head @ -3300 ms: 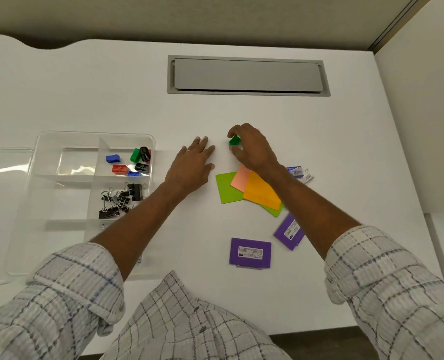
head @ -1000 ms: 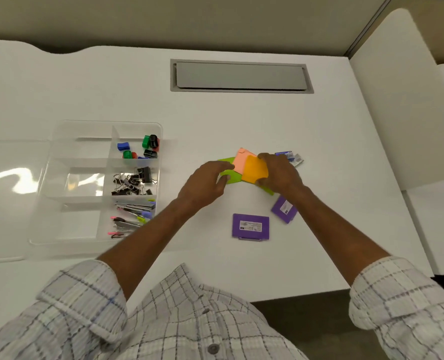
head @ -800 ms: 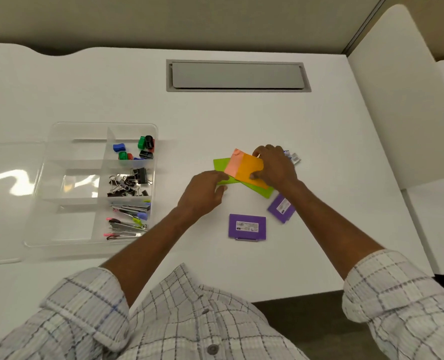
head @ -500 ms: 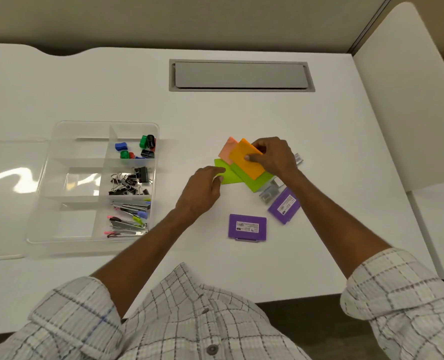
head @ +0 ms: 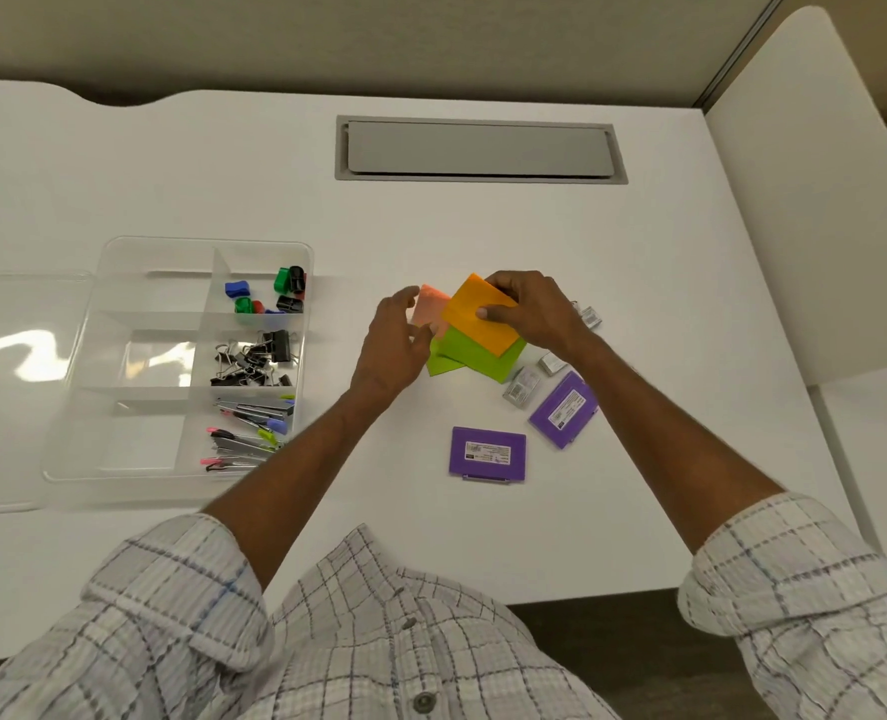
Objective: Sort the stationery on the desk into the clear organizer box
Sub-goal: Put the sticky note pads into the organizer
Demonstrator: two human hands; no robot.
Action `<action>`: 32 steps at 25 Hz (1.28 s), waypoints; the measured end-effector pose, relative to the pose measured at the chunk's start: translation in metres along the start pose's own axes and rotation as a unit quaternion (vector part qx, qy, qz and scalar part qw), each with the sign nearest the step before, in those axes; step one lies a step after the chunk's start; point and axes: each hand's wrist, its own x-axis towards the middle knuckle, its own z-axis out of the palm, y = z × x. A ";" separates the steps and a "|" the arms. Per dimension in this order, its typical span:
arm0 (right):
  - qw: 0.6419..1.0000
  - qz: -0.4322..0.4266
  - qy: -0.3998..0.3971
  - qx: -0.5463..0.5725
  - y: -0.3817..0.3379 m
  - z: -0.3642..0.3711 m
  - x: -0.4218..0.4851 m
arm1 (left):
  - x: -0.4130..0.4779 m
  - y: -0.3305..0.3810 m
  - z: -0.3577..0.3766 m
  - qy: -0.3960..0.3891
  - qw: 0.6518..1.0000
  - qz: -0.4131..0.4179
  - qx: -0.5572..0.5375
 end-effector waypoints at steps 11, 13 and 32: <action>0.994 -0.100 0.052 0.009 -0.008 -0.001 0.005 | 0.019 0.015 -0.026 0.022 0.989 0.146 0.004; 0.991 -0.121 0.049 -0.008 -0.018 0.000 0.008 | 0.019 0.023 -0.029 -0.006 0.988 0.152 -0.038; 0.906 0.005 -0.012 0.423 -0.126 0.081 0.038 | -0.023 -0.042 -0.167 -0.003 0.954 -0.106 -0.281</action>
